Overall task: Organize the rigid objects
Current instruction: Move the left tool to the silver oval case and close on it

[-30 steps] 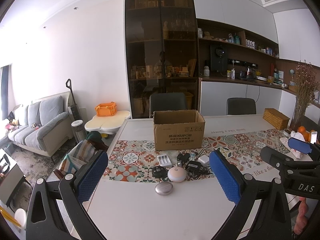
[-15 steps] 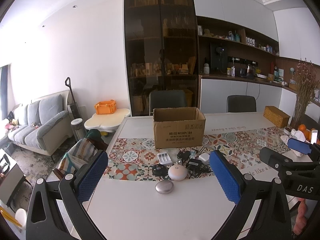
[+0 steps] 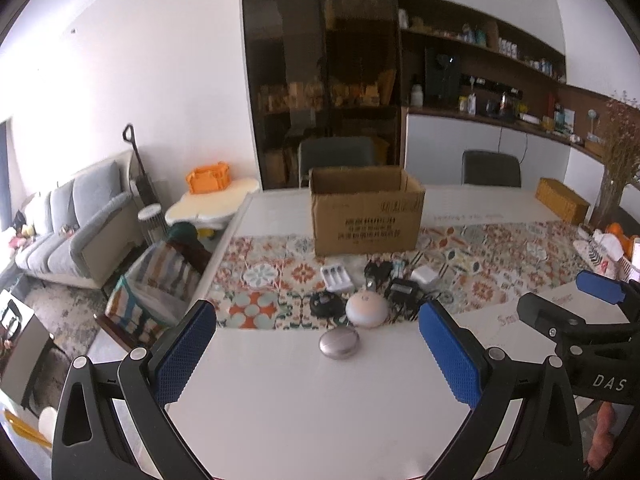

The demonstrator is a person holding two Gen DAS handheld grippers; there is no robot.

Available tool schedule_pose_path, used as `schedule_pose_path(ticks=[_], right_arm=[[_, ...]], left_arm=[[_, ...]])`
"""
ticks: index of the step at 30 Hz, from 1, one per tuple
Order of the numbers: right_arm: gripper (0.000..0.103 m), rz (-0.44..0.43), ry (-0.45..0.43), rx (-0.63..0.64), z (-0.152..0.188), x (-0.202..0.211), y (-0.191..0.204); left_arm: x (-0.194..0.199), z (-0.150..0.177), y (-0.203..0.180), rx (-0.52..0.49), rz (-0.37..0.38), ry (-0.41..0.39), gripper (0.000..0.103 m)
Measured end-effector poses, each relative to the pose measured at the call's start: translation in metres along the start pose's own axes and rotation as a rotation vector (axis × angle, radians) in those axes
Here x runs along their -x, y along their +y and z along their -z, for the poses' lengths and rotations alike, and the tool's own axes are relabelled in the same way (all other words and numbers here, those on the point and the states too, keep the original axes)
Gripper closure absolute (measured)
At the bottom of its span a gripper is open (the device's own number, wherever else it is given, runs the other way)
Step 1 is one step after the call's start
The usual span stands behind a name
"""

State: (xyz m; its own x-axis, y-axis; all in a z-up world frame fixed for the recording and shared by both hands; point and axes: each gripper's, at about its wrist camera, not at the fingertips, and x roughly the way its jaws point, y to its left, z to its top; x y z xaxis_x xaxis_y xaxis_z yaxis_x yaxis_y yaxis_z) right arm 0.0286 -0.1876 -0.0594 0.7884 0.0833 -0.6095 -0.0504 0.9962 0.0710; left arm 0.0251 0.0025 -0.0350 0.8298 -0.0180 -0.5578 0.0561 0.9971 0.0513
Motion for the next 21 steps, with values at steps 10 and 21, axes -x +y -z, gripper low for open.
schedule_pose_path(ticks=[10, 21], right_arm=[[0.001, 0.001, 0.130, -0.030, 0.016, -0.057, 0.000], [0.001, 0.011, 0.270, -0.035, 0.039, -0.130, 0.007]], left_arm=[[-0.069, 0.025, 0.005, 0.011, 0.061, 0.126, 0.000], [-0.143, 0.053, 0.006, -0.062, 0.134, 0.230, 0.000]])
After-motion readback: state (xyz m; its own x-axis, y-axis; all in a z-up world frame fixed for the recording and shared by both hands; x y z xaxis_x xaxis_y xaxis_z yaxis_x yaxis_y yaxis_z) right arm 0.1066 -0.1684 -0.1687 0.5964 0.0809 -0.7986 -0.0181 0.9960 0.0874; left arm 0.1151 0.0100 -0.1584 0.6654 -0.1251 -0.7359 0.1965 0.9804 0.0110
